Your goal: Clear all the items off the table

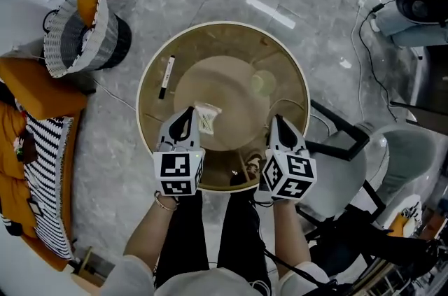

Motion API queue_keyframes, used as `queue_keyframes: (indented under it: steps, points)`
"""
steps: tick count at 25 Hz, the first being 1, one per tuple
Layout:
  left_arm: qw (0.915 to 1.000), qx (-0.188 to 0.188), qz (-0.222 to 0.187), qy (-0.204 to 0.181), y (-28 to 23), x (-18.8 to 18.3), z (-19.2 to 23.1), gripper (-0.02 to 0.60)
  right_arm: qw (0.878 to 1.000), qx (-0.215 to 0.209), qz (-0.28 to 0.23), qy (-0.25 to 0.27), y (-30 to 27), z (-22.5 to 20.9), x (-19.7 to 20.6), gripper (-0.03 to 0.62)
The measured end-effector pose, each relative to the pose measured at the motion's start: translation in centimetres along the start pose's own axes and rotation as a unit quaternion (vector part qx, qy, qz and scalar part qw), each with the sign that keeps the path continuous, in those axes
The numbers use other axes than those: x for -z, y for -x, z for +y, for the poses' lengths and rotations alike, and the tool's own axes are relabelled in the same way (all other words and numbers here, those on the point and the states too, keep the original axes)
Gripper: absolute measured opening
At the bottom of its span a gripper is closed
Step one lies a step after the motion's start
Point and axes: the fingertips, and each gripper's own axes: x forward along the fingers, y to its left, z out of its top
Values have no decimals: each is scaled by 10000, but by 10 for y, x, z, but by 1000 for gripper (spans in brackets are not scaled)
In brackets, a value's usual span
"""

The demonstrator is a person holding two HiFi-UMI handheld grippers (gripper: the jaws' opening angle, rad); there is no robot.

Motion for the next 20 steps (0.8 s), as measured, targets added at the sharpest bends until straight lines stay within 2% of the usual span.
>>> queue_keyframes:
  steps: [4, 10, 11, 12, 17, 20]
  points:
    - [10000, 6, 16, 55, -21, 19, 4, 8, 10000, -11, 17, -88, -24, -2, 15, 25]
    - [9999, -33, 108, 102, -32, 34, 9, 8, 10000, -47, 37, 1, -39, -5, 16, 28]
    - [9998, -41, 128, 116, -33, 36, 10, 8, 9999, -96, 36, 11, -41, -4, 14, 57]
    - [9998, -49, 144, 139, -34, 37, 11, 8, 9999, -149, 48, 25, -44, -3, 12, 119]
    - [9994, -67, 208, 250, -40, 44, 13, 8, 9991, -257, 38, 337, -62, 1, -1, 277]
    - [9991, -71, 260, 314, -43, 49, 14, 8, 9976, -301, 75, 614, -75, 6, -9, 322]
